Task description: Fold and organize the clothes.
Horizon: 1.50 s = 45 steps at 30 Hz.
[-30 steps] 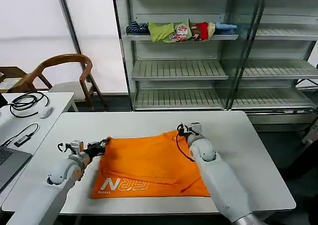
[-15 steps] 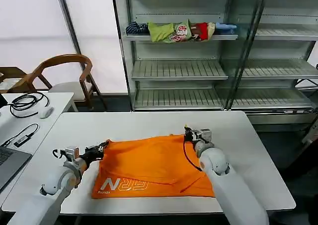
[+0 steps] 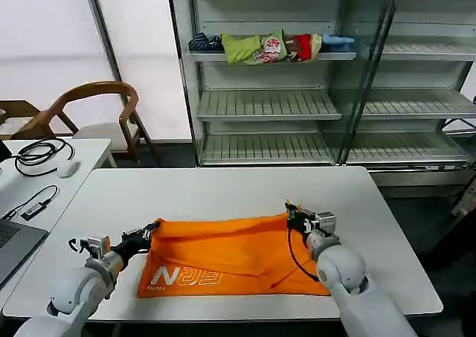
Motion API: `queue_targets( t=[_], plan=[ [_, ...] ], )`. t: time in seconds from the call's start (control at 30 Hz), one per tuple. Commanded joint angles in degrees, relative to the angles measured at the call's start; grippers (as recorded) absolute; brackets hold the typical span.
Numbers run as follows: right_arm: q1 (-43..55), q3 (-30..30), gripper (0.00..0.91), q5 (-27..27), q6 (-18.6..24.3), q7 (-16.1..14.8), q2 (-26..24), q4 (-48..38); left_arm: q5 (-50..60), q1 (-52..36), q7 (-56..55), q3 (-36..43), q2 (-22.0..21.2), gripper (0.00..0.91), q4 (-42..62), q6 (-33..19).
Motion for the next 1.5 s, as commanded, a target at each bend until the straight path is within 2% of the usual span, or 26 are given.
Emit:
queue_targets(
  t=[0.03, 0.43, 1.27, 1.5],
  plan=[
    [-8.8, 3.0, 0.0, 0.5, 0.0, -0.1, -2.5, 7.9, 0.4, 5.3, 0.1, -2.4, -0.1, 0.03, -4.3, 0.0],
    [-12.0, 5.2, 0.0, 0.9, 0.1, -0.3, -3.4, 10.8, 1.2, 7.1, 0.2, -3.0, -0.9, 0.03, -5.4, -0.2],
    [-12.6, 5.1, 0.0, -0.4, 0.8, -1.7, -3.6, 6.4, 3.0, 8.5, 0.5, -1.9, -0.1, 0.03, -5.2, 0.0],
    [-13.7, 4.6, 0.0, -1.4, 0.9, -2.3, -4.0, 6.7, 4.8, 10.9, 0.6, -2.5, 0.9, 0.03, -7.1, 2.7]
  ],
)
